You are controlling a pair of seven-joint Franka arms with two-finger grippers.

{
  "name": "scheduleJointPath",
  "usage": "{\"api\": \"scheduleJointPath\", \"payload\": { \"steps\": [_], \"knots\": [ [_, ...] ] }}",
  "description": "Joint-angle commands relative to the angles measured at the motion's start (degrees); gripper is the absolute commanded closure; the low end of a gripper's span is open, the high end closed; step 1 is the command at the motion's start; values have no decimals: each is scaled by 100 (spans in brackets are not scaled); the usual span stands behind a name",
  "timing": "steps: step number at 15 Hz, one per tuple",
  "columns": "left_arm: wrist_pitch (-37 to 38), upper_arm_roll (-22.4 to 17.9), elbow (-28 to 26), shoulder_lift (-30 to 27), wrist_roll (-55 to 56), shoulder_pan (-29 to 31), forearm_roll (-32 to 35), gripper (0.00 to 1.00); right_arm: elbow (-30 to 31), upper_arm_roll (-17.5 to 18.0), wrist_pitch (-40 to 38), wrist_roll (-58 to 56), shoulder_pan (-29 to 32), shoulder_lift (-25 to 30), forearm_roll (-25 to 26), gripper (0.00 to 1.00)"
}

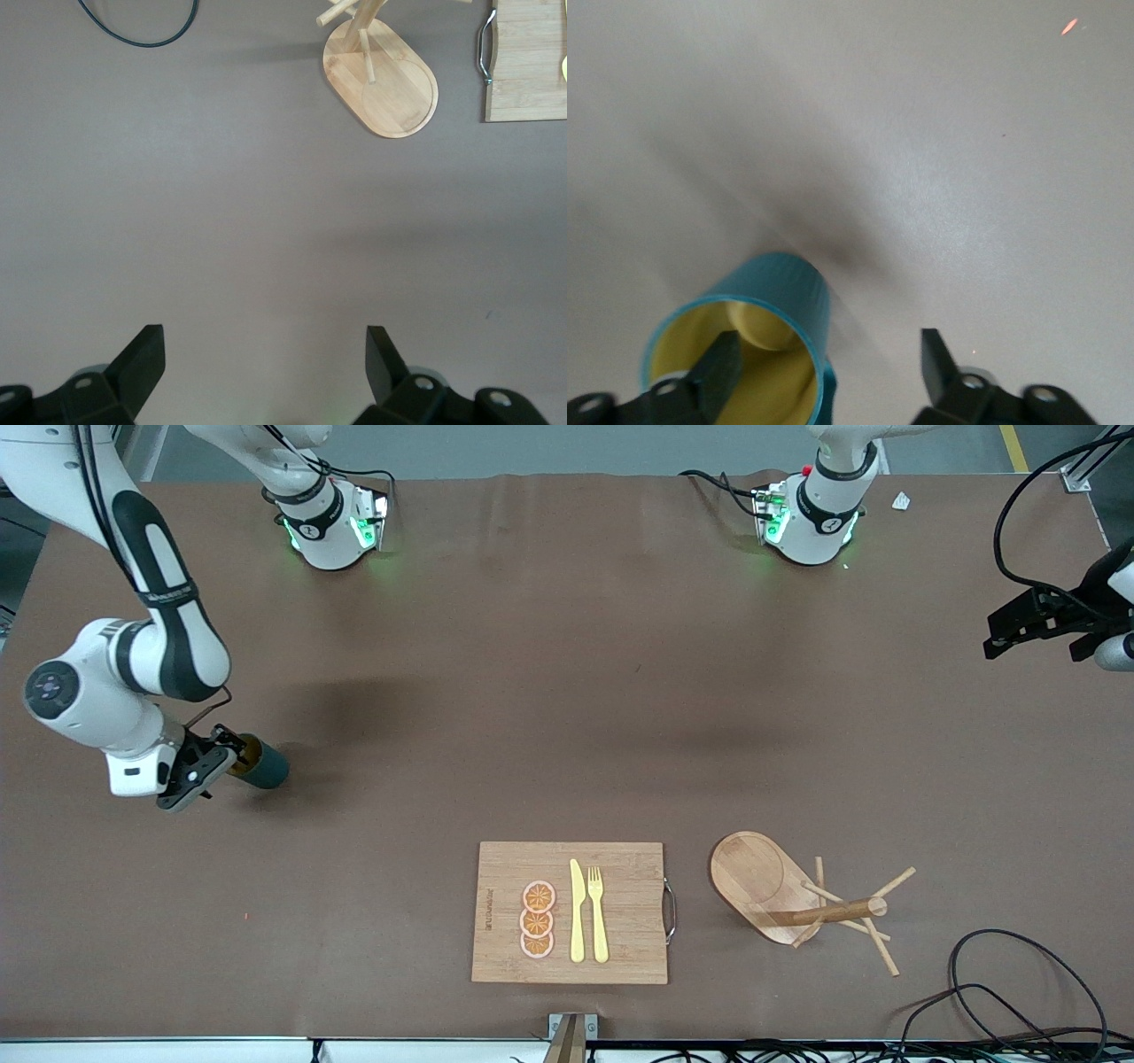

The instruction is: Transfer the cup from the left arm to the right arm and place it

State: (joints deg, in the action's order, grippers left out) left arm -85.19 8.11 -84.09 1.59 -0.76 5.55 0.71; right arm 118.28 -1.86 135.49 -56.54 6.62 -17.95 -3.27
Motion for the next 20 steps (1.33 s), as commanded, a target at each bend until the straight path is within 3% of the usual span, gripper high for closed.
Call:
{"api": "scheduleJointPath", "payload": {
  "steps": [1, 5, 9, 14, 20],
  "knots": [
    [-33, 33, 15, -19, 32, 34, -1, 0, -611, 89, -1030, 1008, -19, 178, -139, 0],
    [-85, 33, -11, -19, 32, 34, -10, 0, -1472, 81, -2479, 3135, -362, 371, -139, 0],
    [-86, 51, -28, -36, 32, 34, -36, 0, -2133, 89, -3606, 4218, -398, 599, -77, 0],
    [-77, 77, -248, -168, 32, 34, -45, 0, -2300, 89, -4152, 4906, -477, 1109, 230, 0],
    [-86, 165, -423, -326, 32, -10, -282, 0, -3310, 81, -4909, 5399, -477, 1057, 222, 0]
  ]
}}
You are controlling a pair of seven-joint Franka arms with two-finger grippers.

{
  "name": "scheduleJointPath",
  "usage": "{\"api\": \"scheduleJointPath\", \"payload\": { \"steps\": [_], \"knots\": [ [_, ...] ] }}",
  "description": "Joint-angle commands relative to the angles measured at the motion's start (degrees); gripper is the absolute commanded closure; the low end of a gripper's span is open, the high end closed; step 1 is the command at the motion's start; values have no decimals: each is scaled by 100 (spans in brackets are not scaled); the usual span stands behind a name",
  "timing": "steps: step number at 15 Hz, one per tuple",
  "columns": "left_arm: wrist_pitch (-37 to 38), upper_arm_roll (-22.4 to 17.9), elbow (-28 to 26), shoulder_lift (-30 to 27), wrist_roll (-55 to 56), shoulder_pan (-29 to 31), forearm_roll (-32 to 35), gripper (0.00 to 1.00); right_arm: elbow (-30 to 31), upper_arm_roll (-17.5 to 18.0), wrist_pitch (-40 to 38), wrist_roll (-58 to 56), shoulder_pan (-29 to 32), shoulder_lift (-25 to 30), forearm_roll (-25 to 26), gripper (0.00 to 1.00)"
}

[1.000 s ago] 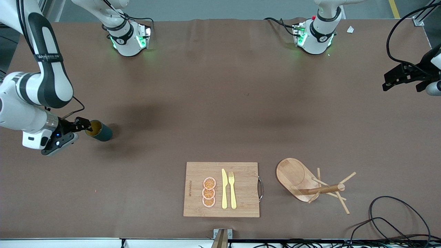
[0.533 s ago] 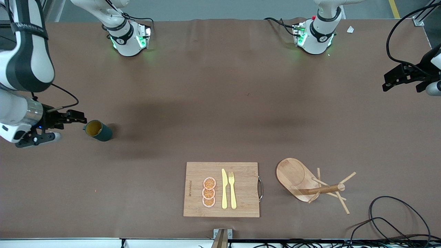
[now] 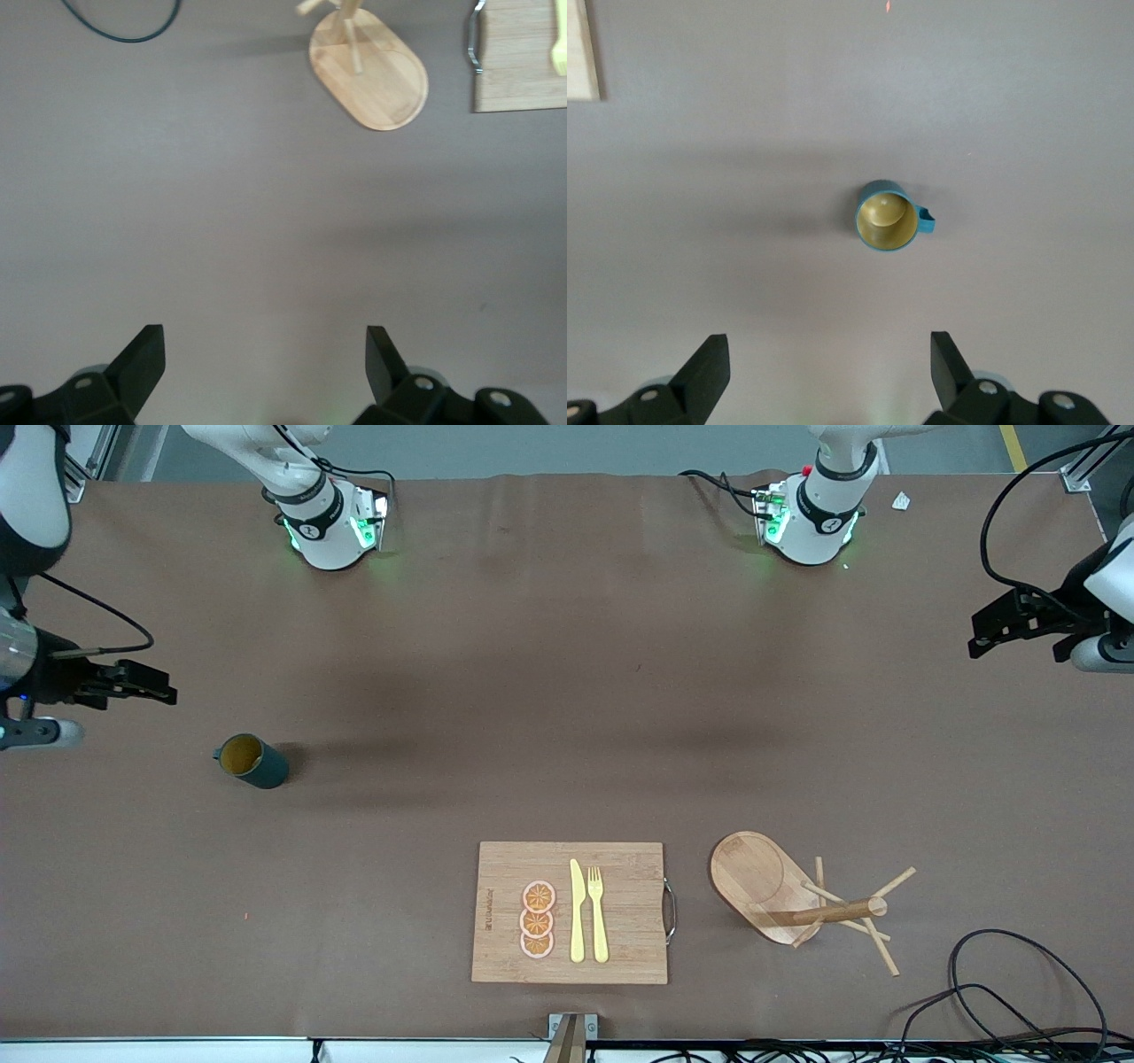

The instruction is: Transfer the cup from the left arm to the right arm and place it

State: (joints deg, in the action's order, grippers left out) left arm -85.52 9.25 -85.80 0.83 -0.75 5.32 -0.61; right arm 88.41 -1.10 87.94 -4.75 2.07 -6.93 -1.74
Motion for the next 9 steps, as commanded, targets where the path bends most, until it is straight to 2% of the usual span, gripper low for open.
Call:
{"api": "scheduleJointPath", "payload": {
  "steps": [1, 4, 9],
  "knots": [
    [-70, 86, -349, -372, 31, 13, -150, 0, -411, 5, -259, 229, -22, -45, 77, 0],
    [-141, 121, -447, -444, 23, 13, -124, 0, -684, -13, -322, 203, 65, -71, -20, 0],
    [-141, 121, -394, -400, 31, 4, -106, 0, -694, 4, -357, 194, 39, -80, -20, 0]
  ]
}}
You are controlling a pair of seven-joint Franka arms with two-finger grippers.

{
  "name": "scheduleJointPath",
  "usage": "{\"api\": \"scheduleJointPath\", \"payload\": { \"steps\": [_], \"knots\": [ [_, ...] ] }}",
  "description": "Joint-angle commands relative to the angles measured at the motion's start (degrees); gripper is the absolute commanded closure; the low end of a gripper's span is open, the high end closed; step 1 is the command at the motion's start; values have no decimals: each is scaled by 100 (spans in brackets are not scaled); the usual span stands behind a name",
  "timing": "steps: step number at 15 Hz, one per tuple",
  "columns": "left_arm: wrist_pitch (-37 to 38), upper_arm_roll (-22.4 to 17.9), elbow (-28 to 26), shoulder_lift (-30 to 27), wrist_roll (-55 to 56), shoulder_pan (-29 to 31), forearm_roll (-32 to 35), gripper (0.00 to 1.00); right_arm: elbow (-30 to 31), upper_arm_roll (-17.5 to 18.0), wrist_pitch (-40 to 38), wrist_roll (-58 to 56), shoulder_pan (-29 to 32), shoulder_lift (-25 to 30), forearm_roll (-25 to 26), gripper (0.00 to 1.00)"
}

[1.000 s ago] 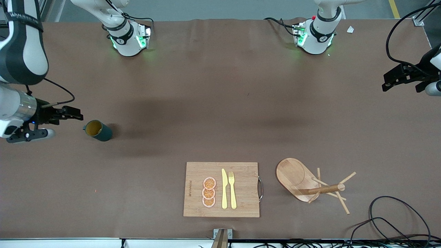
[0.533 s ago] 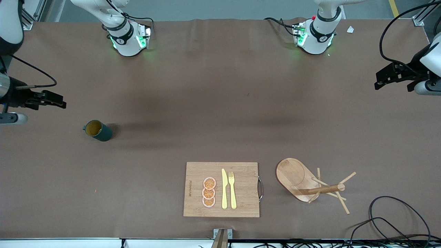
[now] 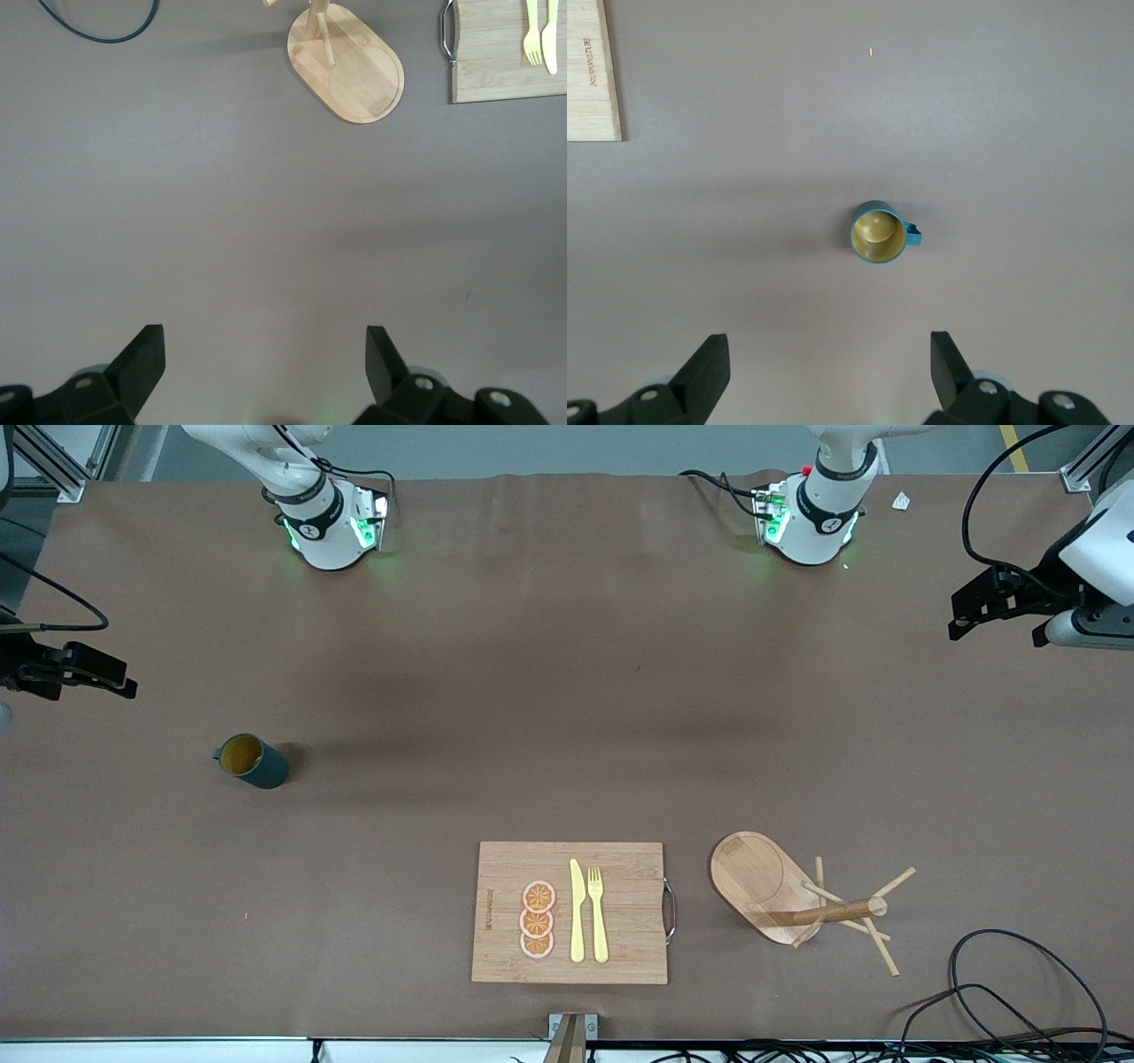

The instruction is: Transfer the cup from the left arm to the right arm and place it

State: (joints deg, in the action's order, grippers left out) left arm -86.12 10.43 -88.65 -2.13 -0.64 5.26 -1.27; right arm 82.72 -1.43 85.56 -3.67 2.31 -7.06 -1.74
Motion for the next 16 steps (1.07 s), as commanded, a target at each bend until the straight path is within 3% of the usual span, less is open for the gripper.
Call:
{"api": "scheduleJointPath", "payload": {
  "steps": [1, 16],
  "knots": [
    [-89, 3, -91, -78, 20, 1, -40, 0, -124, 37, -267, 77, -2, -67, -19, 0],
    [-80, 20, -39, -139, 3, 63, -5, 0, 34, 19, -699, 59, -64, 539, 121, 0]
  ]
}}
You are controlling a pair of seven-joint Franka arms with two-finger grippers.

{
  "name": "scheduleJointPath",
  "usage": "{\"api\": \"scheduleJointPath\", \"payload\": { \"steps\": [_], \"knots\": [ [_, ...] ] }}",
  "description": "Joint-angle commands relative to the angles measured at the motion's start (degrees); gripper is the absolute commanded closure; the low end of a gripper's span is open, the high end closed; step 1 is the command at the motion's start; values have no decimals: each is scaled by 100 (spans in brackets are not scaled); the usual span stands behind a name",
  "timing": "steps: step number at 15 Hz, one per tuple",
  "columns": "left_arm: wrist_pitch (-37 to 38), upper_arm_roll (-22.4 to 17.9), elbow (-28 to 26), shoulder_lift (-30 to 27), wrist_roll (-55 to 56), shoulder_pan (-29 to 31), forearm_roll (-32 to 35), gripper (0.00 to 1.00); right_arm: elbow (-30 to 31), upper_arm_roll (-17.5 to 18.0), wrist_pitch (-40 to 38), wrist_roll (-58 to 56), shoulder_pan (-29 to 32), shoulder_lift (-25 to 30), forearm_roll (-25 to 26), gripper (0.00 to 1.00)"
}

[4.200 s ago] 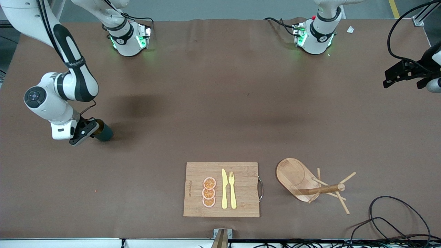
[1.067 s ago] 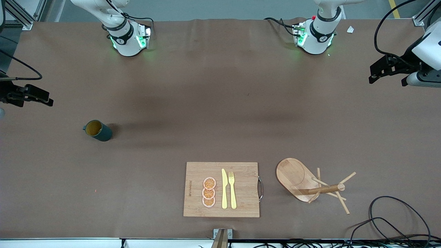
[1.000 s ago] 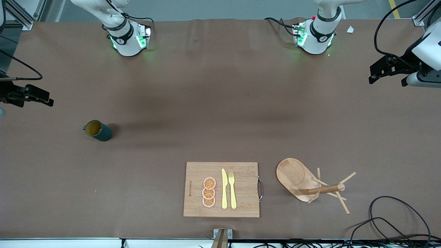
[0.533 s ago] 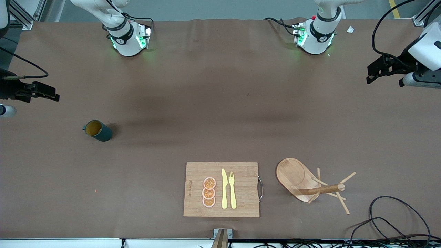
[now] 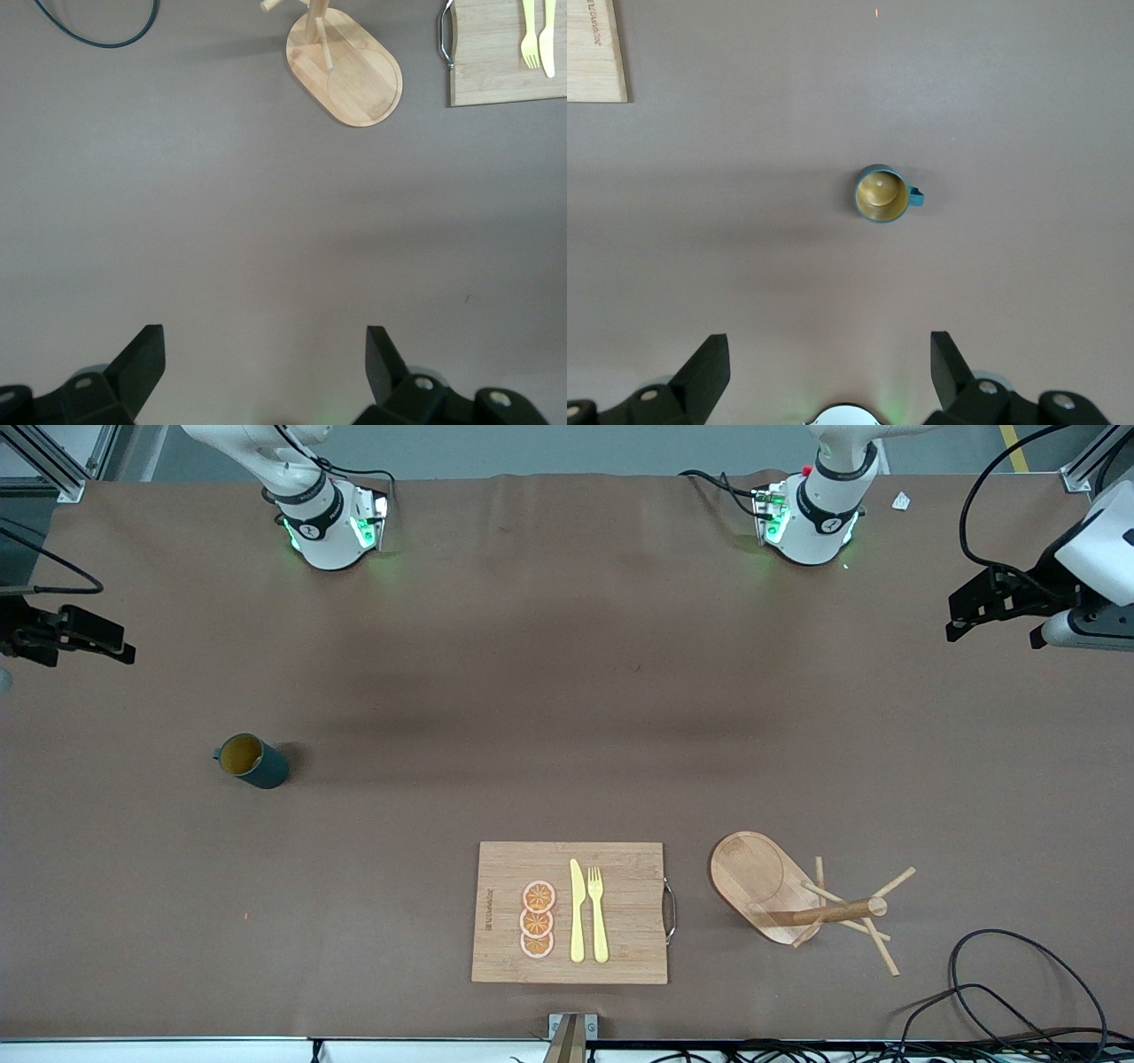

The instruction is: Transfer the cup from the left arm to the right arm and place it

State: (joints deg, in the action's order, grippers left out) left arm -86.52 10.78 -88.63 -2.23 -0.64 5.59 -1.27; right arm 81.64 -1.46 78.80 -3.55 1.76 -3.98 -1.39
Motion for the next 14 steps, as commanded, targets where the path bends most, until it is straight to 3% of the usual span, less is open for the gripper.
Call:
{"api": "scheduleJointPath", "payload": {
  "steps": [1, 4, 10, 14],
  "knots": [
    [-31, -14, -49, -137, 11, 30, -5, 0, 141, 23, -23, 48, -35, 283, 86, 0],
    [-5, -67, -58, -163, 11, -40, -14, 0, 133, -4, -31, 30, -61, 591, 86, 0],
    [13, -505, -173, -278, 82, -593, 30, 0, 247, -4, -5, 39, -62, 583, 51, 0],
    [4, -507, -173, -278, 64, -559, 39, 0, 265, -21, 12, 39, -18, 574, 7, 0]
  ]
}}
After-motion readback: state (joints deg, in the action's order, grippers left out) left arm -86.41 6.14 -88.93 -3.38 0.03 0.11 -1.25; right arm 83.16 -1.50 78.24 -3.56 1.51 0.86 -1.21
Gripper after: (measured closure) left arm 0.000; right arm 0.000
